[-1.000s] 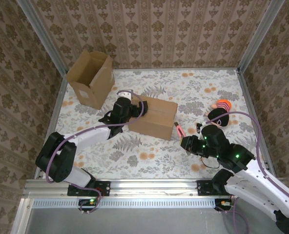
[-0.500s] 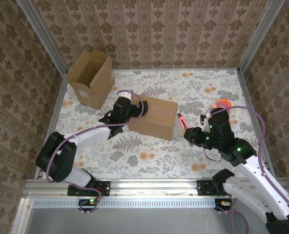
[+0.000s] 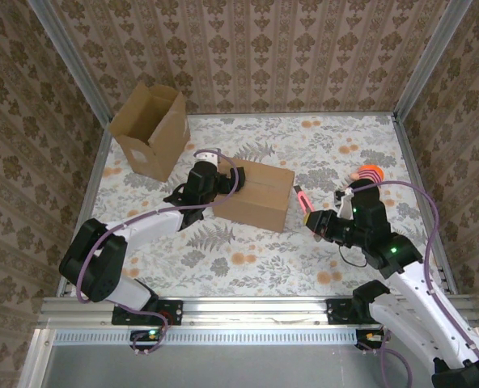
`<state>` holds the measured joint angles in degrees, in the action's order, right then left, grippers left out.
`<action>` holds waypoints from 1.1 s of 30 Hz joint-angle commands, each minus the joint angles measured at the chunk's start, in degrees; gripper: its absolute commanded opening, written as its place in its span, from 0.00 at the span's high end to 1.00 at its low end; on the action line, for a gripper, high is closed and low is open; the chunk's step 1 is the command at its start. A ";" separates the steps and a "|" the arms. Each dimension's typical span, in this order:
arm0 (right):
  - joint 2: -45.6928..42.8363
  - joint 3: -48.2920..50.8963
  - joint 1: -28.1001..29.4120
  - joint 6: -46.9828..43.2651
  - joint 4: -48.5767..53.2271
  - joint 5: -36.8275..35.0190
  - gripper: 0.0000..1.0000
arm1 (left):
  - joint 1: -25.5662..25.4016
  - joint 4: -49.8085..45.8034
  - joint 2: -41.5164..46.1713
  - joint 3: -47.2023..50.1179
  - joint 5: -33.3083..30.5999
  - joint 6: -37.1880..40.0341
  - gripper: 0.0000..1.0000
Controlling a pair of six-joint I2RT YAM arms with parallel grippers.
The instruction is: Unpack the express box
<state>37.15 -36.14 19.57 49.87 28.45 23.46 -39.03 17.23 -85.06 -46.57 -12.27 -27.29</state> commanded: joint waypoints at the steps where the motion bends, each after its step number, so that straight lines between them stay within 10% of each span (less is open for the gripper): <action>1: -1.36 0.62 -0.78 0.76 -1.02 1.98 1.00 | -0.58 -12.70 -4.62 3.76 0.49 0.31 0.00; 33: 1.94 2.39 -0.86 1.84 -4.20 2.99 1.00 | -0.54 -12.83 -4.35 4.12 0.32 0.21 0.00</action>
<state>38.65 -34.26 18.98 51.35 24.91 25.80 -39.03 17.26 -85.06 -46.57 -12.29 -27.46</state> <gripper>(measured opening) 0.197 0.997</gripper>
